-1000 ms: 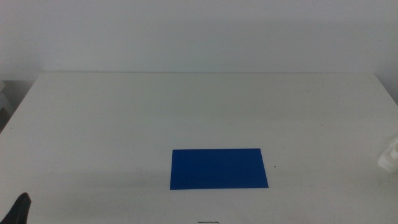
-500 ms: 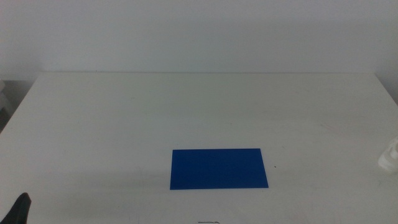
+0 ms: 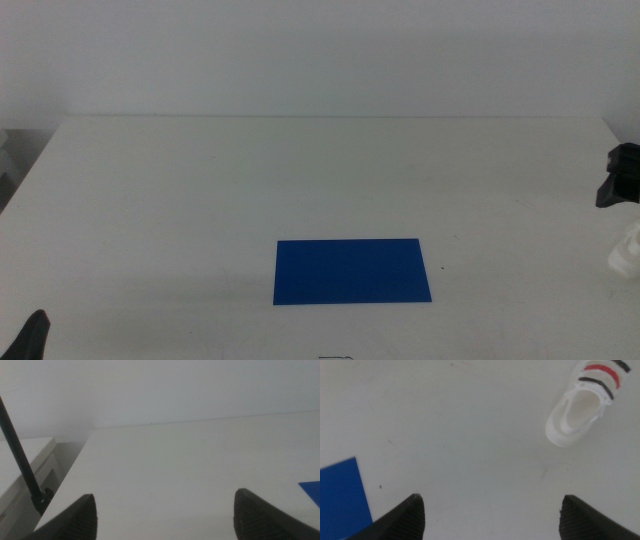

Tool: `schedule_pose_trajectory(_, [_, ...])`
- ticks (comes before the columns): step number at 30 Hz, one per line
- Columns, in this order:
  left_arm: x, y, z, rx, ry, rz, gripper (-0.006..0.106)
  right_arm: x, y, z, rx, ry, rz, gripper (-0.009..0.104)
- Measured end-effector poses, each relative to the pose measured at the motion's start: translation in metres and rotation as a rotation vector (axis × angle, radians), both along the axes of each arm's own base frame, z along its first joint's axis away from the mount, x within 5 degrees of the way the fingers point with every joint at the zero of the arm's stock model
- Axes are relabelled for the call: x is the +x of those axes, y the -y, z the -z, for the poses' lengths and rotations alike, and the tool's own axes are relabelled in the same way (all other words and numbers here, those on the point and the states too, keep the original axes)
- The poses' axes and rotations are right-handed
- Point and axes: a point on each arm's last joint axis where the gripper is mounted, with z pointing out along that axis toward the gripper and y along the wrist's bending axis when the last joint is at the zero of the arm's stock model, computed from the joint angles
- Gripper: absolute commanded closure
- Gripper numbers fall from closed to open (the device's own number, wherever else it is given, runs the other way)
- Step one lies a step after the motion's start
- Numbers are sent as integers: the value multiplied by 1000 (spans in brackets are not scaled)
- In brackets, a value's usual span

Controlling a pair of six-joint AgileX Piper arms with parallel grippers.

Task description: Use one arm to grab the shoe from the table and place it on the mat.

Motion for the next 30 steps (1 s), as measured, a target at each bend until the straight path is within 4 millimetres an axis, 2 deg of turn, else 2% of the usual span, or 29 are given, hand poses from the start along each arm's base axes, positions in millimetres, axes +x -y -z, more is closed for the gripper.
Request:
schedule_pose_trajectory(6, [0, 0, 0, 0, 0, 0, 7, 20, 7, 14, 71, -45, 162, 1])
schedule_pose_trajectory(13, [0, 0, 0, 0, 0, 0, 7, 62, 39, 35, 45, -206, 323, 1])
schedule_pose_trajectory(19, [0, 0, 0, 0, 0, 0, 7, 94, 63, 59, 43, -301, 384, 1])
schedule_pose_trajectory(23, [0, 0, 0, 0, 0, 0, 7, 103, 78, 74, 48, -331, 420, 1])
schedule_pose_trajectory(30, [0, 0, 0, 0, 0, 0, 7, 105, 101, 98, 61, -389, 478, 3])
